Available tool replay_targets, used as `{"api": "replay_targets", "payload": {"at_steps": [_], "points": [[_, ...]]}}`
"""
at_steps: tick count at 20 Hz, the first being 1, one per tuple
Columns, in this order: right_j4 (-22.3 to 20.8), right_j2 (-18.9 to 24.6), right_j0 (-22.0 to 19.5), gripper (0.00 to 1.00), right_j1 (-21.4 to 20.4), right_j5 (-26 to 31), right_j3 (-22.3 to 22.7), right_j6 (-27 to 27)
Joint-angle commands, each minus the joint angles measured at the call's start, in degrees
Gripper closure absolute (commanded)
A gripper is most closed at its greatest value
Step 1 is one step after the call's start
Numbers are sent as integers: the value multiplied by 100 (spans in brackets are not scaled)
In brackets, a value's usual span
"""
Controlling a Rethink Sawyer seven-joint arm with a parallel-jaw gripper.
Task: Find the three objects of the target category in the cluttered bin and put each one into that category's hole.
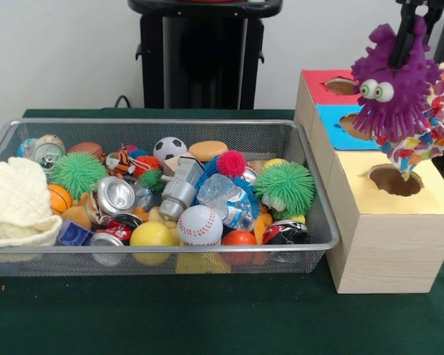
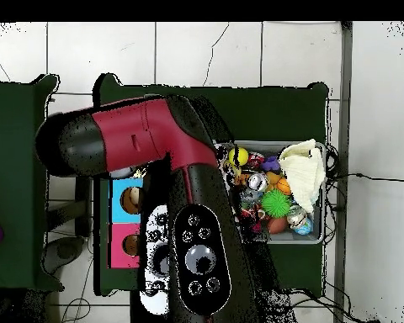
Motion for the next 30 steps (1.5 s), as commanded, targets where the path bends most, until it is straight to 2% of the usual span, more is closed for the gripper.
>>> {"api": "replay_targets", "payload": {"at_steps": [1, 15, 16, 30], "points": [[80, -36, -163, 100, 154, -201, 307, 541], [93, -17, -179, 100, 190, -264, 327, 532], [86, -18, -185, 0, 190, -280, 334, 521], [172, -37, -213, 0, 101, -380, 472, 509]]}}
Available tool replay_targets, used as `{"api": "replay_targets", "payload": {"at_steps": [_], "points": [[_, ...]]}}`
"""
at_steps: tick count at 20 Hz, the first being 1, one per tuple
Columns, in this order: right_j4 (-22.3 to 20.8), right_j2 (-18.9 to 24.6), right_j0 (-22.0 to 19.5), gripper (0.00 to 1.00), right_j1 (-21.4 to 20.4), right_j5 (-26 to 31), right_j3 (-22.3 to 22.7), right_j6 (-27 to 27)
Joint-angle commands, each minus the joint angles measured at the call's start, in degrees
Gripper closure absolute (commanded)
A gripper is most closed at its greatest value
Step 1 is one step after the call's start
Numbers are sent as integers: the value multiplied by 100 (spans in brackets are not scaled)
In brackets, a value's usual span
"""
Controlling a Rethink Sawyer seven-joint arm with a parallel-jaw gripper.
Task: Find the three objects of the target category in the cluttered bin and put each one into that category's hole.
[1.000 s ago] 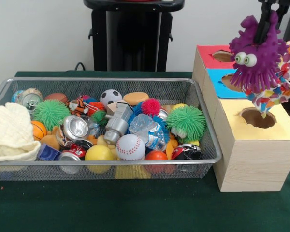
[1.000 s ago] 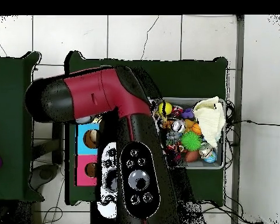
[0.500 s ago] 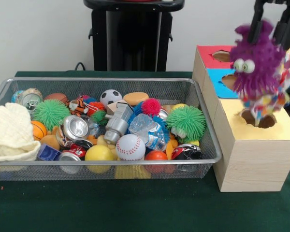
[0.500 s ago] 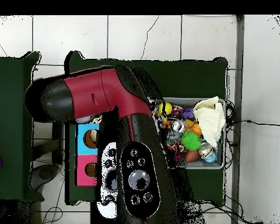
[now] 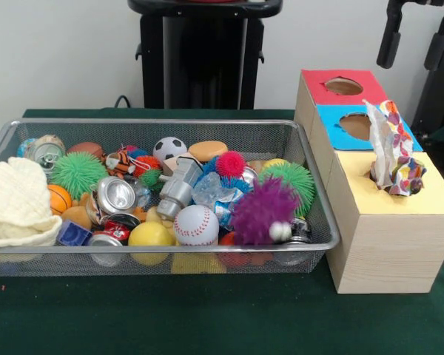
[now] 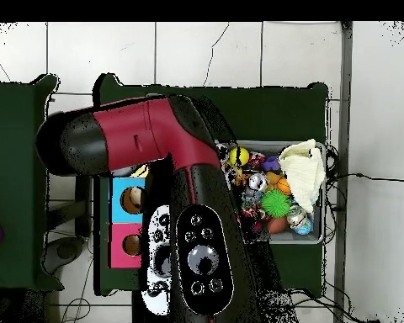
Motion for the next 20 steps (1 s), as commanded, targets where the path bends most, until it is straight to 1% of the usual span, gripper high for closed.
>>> {"api": "replay_targets", "payload": {"at_steps": [1, 11, 12, 14, 18, 19, 20], "points": [[90, -34, -189, 0, 104, -252, 476, 506], [62, -96, -112, 0, 79, -306, 585, 576], [79, -80, -101, 0, 145, -259, 569, 583], [150, -64, -98, 0, 216, -388, 610, 721], [106, -81, -89, 0, 254, -458, 592, 702], [86, -78, -90, 100, 253, -409, 588, 627], [112, -66, -109, 100, 245, -445, 614, 629]]}}
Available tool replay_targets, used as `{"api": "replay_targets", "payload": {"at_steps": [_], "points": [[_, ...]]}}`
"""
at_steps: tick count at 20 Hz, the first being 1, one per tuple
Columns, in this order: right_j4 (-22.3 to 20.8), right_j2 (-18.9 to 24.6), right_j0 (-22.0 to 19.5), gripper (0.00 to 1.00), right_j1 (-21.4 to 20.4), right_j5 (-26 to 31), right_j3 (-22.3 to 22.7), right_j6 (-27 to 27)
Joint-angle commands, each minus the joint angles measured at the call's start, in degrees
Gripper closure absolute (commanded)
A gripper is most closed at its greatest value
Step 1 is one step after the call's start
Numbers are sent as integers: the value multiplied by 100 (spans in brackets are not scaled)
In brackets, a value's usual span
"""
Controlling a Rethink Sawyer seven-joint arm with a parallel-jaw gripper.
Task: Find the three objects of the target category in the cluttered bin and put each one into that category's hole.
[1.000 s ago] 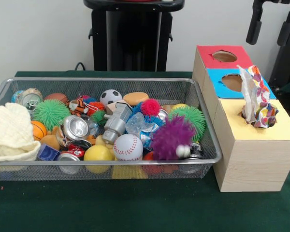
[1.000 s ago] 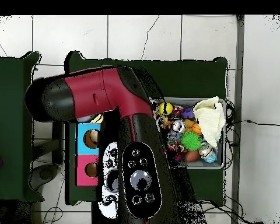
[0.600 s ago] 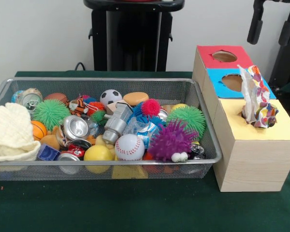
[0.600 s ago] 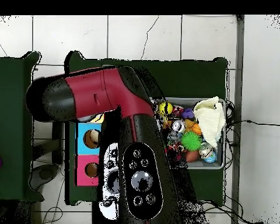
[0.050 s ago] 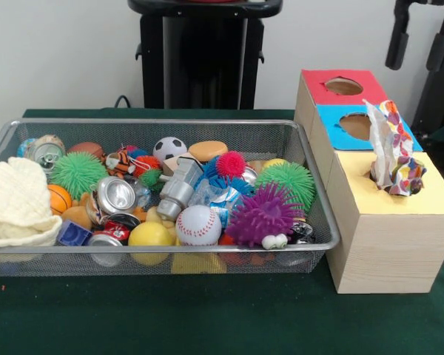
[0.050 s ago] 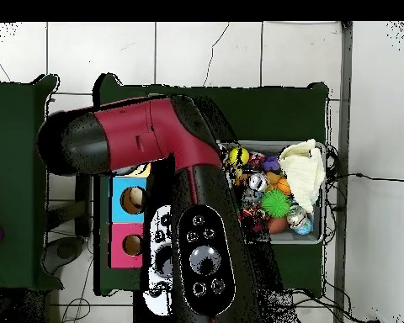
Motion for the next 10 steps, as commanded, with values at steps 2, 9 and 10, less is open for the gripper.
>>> {"api": "replay_targets", "payload": {"at_steps": [2, 9, 10], "points": [[111, -28, -139, 100, 231, -332, 665, 634], [85, -79, -125, 100, 209, -484, 726, 652], [81, -87, -114, 100, 203, -532, 744, 671]]}}
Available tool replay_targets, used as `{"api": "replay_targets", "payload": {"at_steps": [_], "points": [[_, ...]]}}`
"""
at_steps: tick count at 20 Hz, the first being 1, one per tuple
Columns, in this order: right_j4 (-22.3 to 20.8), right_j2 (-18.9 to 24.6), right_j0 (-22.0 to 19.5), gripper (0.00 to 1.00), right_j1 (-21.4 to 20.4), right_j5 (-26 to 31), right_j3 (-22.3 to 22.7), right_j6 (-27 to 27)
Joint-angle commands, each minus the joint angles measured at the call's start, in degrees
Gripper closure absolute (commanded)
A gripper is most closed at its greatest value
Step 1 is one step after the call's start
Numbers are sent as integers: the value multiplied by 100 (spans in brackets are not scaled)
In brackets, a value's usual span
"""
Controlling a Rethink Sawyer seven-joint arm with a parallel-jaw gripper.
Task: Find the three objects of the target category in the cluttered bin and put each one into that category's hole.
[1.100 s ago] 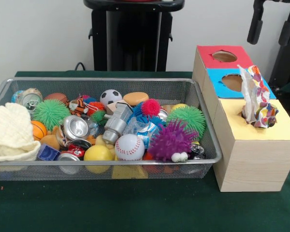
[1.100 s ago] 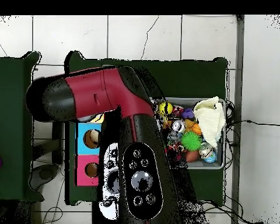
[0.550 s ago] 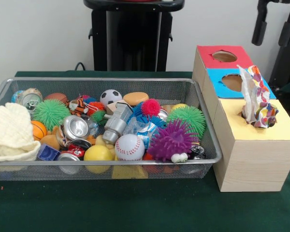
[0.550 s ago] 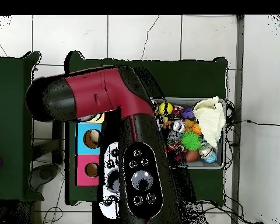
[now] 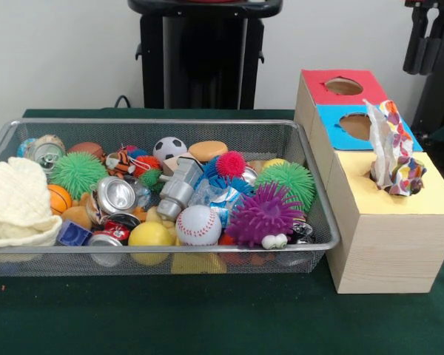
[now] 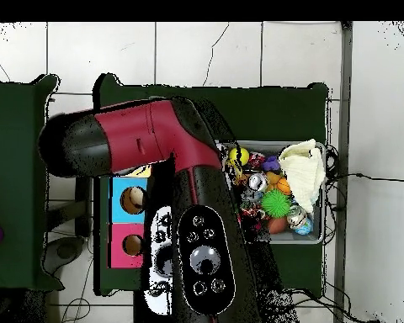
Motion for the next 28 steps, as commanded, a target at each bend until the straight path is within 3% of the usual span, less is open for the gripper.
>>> {"api": "replay_targets", "payload": {"at_steps": [1, 7, 28], "points": [[39, -83, -109, 100, 213, -289, 657, 659], [55, -5, -138, 100, 396, -640, 677, 637], [53, -90, -112, 100, 379, -727, 747, 647]]}}
